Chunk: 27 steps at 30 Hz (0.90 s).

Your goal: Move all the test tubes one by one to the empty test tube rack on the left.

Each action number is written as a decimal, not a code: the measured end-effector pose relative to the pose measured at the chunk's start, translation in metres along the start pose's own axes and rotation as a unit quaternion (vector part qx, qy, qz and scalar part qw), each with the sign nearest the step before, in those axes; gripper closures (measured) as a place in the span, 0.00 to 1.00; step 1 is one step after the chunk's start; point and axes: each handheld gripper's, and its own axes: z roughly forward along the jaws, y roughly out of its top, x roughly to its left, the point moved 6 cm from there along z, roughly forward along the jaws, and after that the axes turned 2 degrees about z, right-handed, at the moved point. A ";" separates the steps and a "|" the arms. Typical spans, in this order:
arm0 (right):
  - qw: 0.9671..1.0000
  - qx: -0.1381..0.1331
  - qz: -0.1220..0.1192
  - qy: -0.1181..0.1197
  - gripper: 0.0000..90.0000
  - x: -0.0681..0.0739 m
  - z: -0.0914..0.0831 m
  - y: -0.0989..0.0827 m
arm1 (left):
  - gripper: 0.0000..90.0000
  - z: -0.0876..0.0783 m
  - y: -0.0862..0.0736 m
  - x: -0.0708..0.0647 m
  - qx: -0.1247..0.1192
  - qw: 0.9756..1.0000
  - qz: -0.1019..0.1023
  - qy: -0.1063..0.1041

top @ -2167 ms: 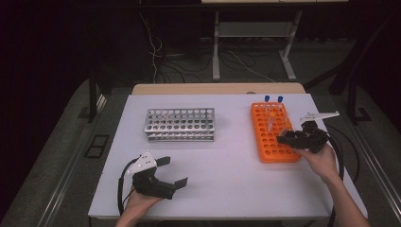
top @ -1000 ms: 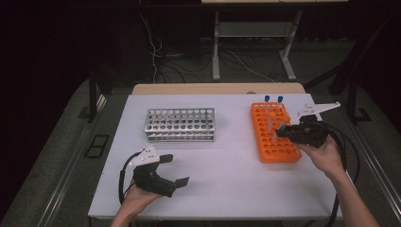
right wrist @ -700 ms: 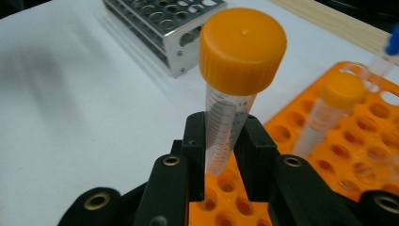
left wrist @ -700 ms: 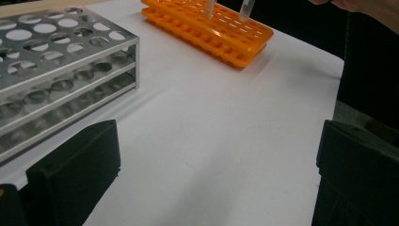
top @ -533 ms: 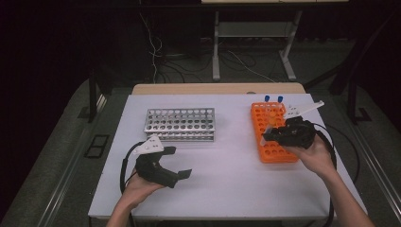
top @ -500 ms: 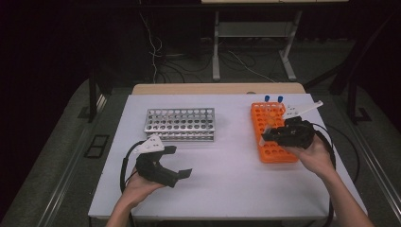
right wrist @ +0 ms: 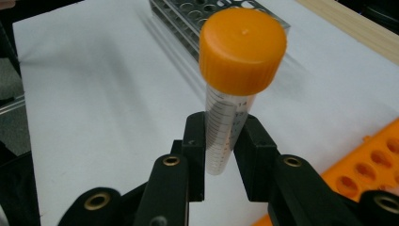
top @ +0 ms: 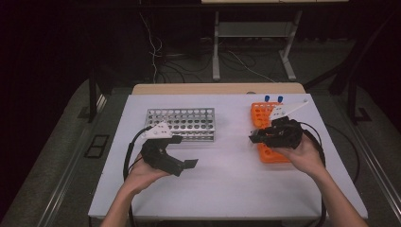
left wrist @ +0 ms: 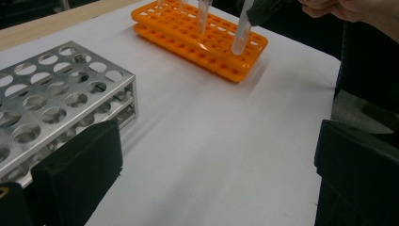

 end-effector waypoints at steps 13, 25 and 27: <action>0.999 0.017 -0.029 0.035 0.82 0.023 0.026 0.017 | 0.02 0.019 0.030 0.001 0.040 0.999 0.029 -0.017; 0.997 0.029 -0.053 0.055 0.82 0.040 0.047 0.029 | 0.11 0.029 0.050 0.000 0.070 0.996 0.054 -0.032; 0.996 0.030 -0.057 0.058 0.82 0.043 0.050 0.031 | 0.14 0.032 0.055 -0.001 0.078 0.994 0.060 -0.036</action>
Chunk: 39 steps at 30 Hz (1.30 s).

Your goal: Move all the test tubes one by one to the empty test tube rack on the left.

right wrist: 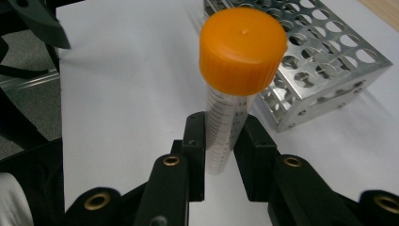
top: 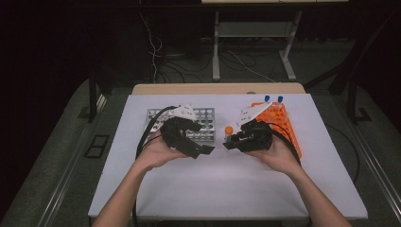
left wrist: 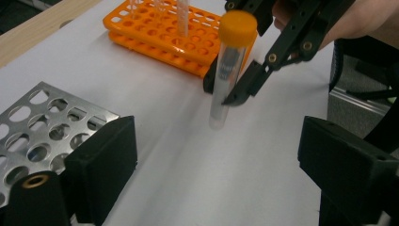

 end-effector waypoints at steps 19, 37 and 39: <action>1.000 0.006 -0.023 0.021 0.82 0.015 0.019 0.009 | 0.49 0.022 0.019 -0.002 0.062 0.997 0.041 -0.029; 0.999 -0.007 -0.007 0.035 0.79 0.018 0.026 0.012 | 0.76 0.021 0.021 0.000 0.067 0.996 0.050 -0.035; 0.999 -0.008 -0.001 0.034 0.74 0.017 0.024 0.011 | 0.76 0.019 0.023 0.000 0.065 0.996 0.050 -0.035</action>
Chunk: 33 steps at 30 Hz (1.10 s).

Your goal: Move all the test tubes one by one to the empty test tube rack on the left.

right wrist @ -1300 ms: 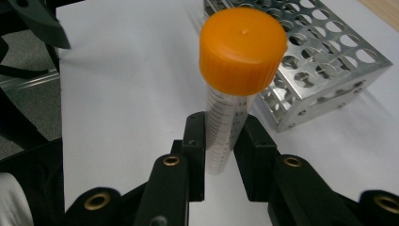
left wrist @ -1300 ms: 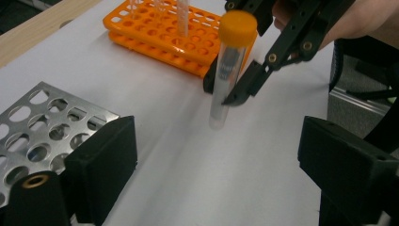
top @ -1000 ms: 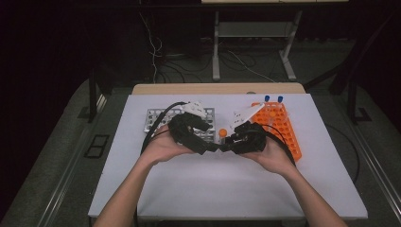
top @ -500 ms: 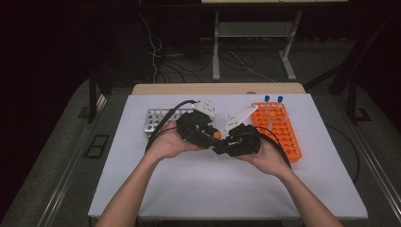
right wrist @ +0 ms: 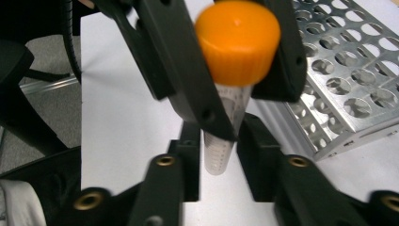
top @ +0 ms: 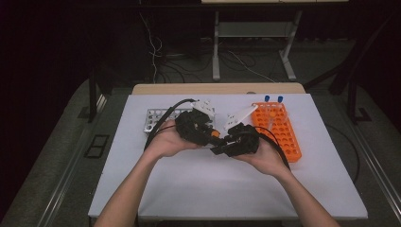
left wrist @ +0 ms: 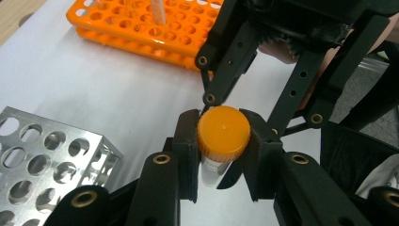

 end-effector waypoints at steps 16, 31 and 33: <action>0.998 -0.038 0.054 -0.018 0.47 -0.009 -0.019 -0.018 | 0.76 -0.018 0.017 0.018 -0.006 1.000 0.004 0.020; 0.992 -0.054 0.100 -0.053 0.00 -0.015 -0.037 -0.047 | 0.76 -0.022 0.038 0.048 -0.007 0.999 0.001 0.034; 0.991 -0.058 0.104 -0.057 0.00 -0.016 -0.040 -0.051 | 0.76 -0.023 0.041 0.057 -0.005 0.999 -0.001 0.039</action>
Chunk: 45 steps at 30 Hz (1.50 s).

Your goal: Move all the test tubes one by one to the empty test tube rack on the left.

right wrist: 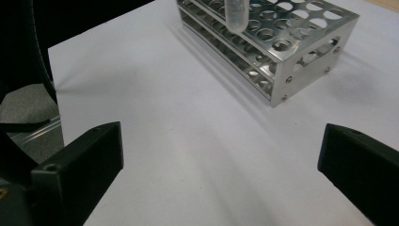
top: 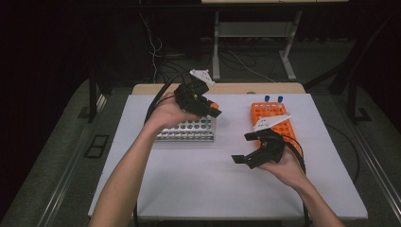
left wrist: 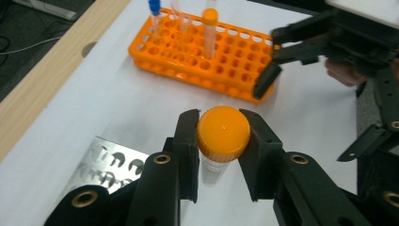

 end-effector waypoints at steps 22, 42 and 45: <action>1.000 -0.003 0.014 -0.003 0.00 -0.009 -0.018 -0.015 | 0.76 0.017 0.002 0.067 -0.011 0.998 -0.056 0.036; 1.000 -0.006 0.020 -0.006 0.00 -0.013 -0.024 -0.025 | 0.76 0.050 -0.013 0.108 -0.022 0.992 -0.100 0.078; 1.000 -0.008 0.021 -0.005 0.00 -0.013 -0.025 -0.026 | 0.76 0.054 -0.015 0.110 -0.016 0.992 -0.100 0.079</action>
